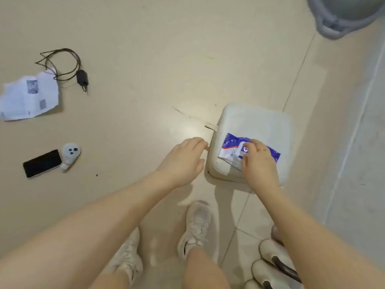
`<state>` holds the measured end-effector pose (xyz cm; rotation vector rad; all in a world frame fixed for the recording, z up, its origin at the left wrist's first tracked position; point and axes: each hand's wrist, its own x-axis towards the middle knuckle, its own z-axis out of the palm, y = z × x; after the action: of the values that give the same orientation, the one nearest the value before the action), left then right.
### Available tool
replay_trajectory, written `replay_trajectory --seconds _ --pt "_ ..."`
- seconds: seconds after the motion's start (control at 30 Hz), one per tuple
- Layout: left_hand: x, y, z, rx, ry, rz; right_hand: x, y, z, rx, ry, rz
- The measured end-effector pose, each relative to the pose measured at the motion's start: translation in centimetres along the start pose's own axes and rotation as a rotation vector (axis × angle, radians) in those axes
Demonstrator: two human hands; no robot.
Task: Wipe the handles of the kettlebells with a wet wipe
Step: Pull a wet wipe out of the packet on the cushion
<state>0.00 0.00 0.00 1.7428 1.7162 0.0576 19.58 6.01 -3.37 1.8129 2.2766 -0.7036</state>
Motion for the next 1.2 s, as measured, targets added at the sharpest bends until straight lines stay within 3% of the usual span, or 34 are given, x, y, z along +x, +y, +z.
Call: replay_trajectory --seconds 0.2,0.43,0.57,0.77,0.97,1.1,1.2 --pt "8.3 1.8 6.3 -0.052 -0.001 0.198 2.4 8.2 5.3 0.3 0.225 0.096" --pt "15.1 0.3 13.0 0.002 0.214 0.474 4.6 11.3 9.1 0.328 0.496 -0.15" --pt "17.3 -0.5 14.2 0.064 0.26 0.561 5.1 12.4 9.7 0.246 0.482 -0.231" --pt "17.7 -1.6 13.9 0.05 0.197 0.62 4.9 12.1 8.3 -0.012 0.383 -0.276" --pt "18.5 -2.0 14.4 -0.003 0.231 0.668 5.4 12.1 8.1 -0.164 0.427 -0.36" --pt "18.1 -2.0 14.4 -0.058 0.209 0.661 5.2 11.0 7.6 -0.03 0.566 -0.312" --pt "17.9 -2.1 14.8 -0.148 0.233 0.635 6.4 9.7 7.2 0.083 0.625 -0.113"
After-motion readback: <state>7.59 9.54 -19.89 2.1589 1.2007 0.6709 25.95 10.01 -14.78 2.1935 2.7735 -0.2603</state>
